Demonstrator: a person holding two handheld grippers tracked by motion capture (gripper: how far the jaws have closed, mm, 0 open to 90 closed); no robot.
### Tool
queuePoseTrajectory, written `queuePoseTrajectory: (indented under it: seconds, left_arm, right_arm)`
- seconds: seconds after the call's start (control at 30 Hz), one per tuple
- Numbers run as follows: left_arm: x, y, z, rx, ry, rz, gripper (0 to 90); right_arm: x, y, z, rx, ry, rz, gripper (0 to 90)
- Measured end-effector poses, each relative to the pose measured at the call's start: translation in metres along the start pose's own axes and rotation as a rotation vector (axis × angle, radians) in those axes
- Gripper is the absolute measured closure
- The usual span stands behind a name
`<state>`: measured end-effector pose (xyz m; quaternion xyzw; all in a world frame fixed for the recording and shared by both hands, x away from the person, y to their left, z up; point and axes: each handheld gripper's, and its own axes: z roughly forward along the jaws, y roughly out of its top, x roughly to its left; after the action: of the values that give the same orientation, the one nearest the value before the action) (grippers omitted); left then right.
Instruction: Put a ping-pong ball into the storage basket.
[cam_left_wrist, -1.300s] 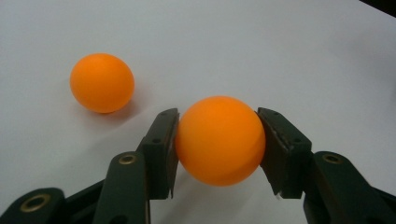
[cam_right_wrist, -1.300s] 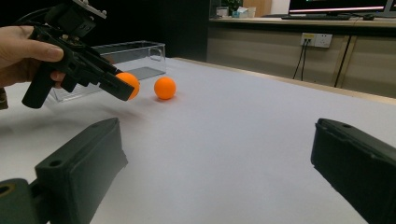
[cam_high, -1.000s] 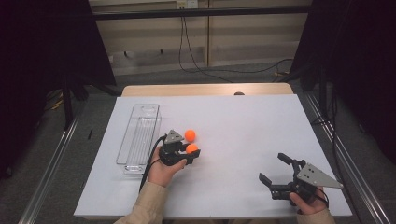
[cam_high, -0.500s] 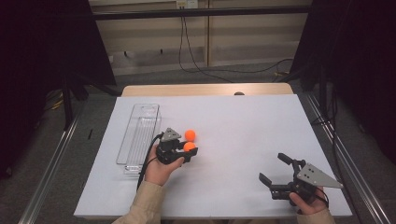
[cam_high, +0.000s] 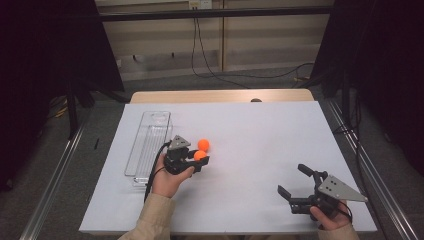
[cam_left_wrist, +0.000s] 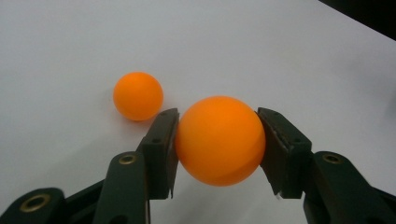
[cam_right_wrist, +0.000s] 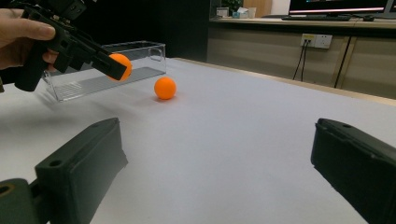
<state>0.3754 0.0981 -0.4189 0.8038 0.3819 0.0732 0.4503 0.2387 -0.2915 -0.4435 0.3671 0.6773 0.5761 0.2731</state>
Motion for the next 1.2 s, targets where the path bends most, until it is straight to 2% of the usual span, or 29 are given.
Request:
queuePoseTrajectory:
  seconds: [0.57, 1.2]
  left_arm:
    - [0.005, 0.005, -0.010, -0.003, 0.006, 0.000, 50.8]
    - [0.012, 0.007, -0.020, -0.029, 0.019, -0.024, 50.8]
  right_arm:
    - [0.000, 0.000, -0.001, 0.005, -0.001, -0.005, 1.9]
    - [0.000, 0.000, -0.001, 0.003, 0.001, -0.005, 1.9]
